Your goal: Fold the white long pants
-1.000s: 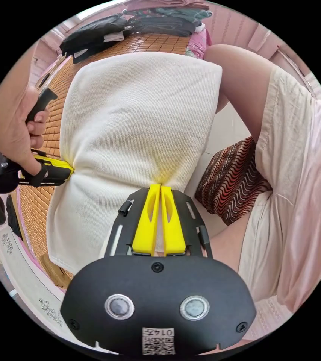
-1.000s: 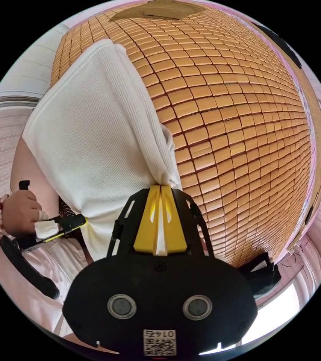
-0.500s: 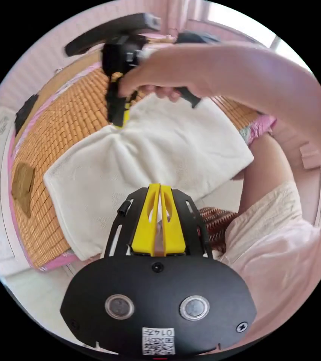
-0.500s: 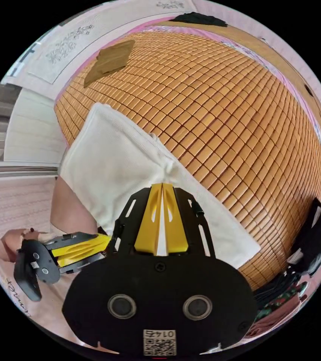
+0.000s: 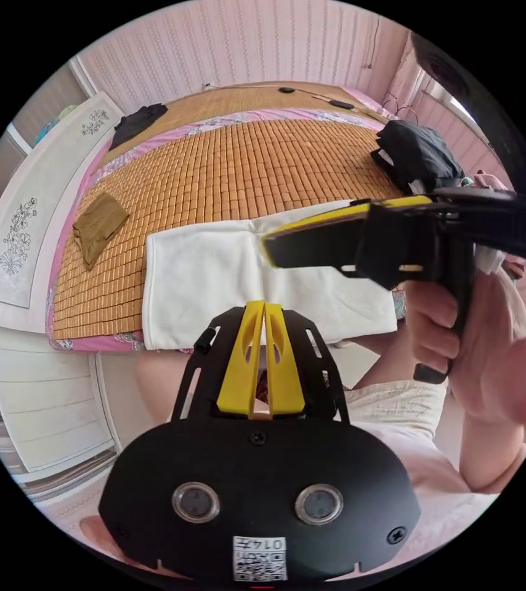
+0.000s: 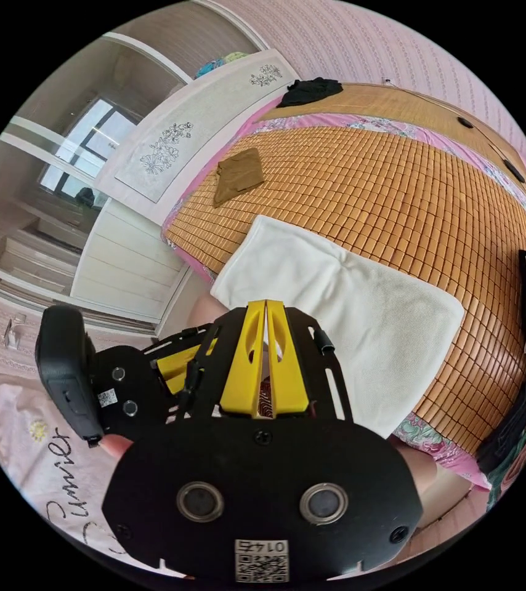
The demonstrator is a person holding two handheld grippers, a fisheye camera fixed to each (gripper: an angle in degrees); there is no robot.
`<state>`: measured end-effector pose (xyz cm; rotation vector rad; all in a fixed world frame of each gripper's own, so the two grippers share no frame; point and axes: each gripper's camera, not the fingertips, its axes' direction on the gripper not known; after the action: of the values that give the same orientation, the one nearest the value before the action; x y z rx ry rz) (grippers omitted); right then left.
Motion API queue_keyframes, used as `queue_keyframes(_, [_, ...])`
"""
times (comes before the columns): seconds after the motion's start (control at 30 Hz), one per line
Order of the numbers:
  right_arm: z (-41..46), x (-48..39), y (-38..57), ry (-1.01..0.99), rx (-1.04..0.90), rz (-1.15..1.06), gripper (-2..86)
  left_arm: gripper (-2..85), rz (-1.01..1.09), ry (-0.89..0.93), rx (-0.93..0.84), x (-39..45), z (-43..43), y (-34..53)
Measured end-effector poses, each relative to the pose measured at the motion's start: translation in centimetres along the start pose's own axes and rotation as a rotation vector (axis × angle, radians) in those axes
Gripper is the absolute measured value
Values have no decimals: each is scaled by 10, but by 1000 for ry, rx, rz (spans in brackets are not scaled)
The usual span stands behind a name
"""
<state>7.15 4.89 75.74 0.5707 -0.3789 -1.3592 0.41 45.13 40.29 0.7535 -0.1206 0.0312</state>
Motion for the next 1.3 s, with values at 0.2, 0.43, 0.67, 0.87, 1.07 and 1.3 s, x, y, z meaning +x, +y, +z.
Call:
queue_keyframes(0.2, [-42, -47, 33, -55, 108, -107, -3, -9, 74, 287, -1, 7, -13, 11])
queue_keyframes(0.43, [-76, -61, 66, -69, 133, -94, -4, -9, 86, 204, 32, 24, -22, 24])
queue_keyframes(0.67, [-104, -60, 102, -55, 104, -70, -8, -8, 99, -106, 77, 57, -22, 40])
queue_keyframes(0.87, [-118, -52, 125, -35, 92, -9, -8, -8, 145, -178, 27, 86, -7, 43])
queue_keyframes(1.07, [-138, -40, 149, 93, 155, 36, -9, -8, 123, -172, -23, 100, -4, 22])
queue_keyframes(1.3, [-137, -2, 192, 317, 130, 189, -9, -8, 109, -242, 19, 116, -15, 12])
